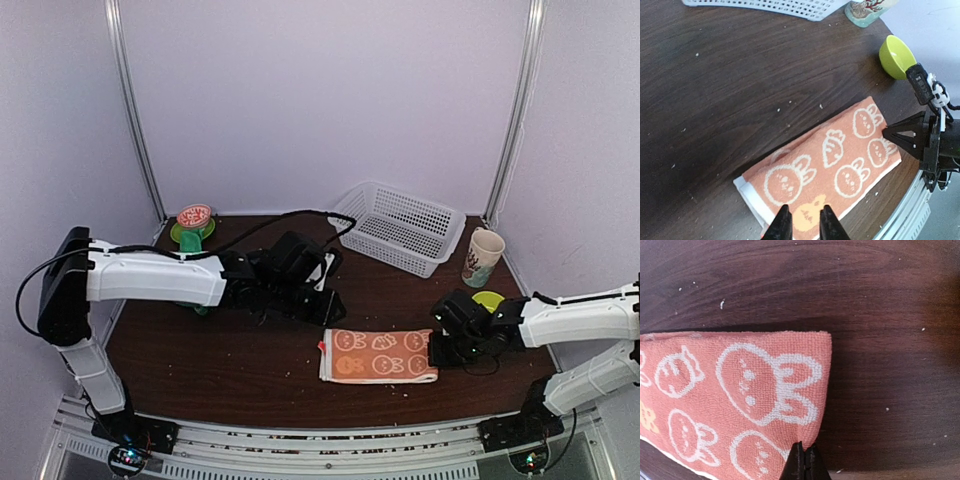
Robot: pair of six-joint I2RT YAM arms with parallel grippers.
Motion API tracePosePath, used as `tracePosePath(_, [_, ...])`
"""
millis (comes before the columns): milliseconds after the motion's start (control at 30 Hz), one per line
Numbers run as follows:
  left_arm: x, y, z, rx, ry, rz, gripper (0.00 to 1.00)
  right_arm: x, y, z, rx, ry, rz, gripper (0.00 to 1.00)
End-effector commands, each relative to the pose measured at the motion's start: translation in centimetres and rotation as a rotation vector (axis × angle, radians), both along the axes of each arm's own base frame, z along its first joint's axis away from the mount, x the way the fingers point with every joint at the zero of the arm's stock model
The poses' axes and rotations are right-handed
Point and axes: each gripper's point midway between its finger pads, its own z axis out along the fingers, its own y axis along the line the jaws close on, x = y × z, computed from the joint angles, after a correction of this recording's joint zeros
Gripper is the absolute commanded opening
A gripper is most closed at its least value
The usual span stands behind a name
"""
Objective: Roll the towels
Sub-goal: Roll the towel at the center of the board.
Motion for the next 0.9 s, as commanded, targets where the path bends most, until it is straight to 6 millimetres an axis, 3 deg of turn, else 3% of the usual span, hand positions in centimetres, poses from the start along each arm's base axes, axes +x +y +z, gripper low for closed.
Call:
tracePosePath(0, [1.0,-3.2,-1.5,-0.023,-0.011,-0.075,0.2,0.5,-2.2,0.8,-0.196,-0.013,0.048,0.0])
tracePosePath(133, [1.1,-4.5,-3.2,-0.023,0.003,-0.107,0.2,1.5,-2.9,2.5,-0.308,-0.032,0.076,0.0])
tracePosePath(333, [1.4,-4.8,-5.0,-0.061,0.042,-0.099,0.19,3.5,-2.3,4.5,-0.41,-0.055,0.119,0.0])
tracePosePath(567, [1.9,-3.9,-6.2,-0.088,0.075,-0.082,0.19,5.7,0.0,4.8,-0.455,-0.06,0.152,0.0])
tracePosePath(867, [1.6,-4.1,-6.4,-0.139,0.109,-0.081,0.19,5.9,3.8,4.6,-0.394,-0.081,0.169,0.0])
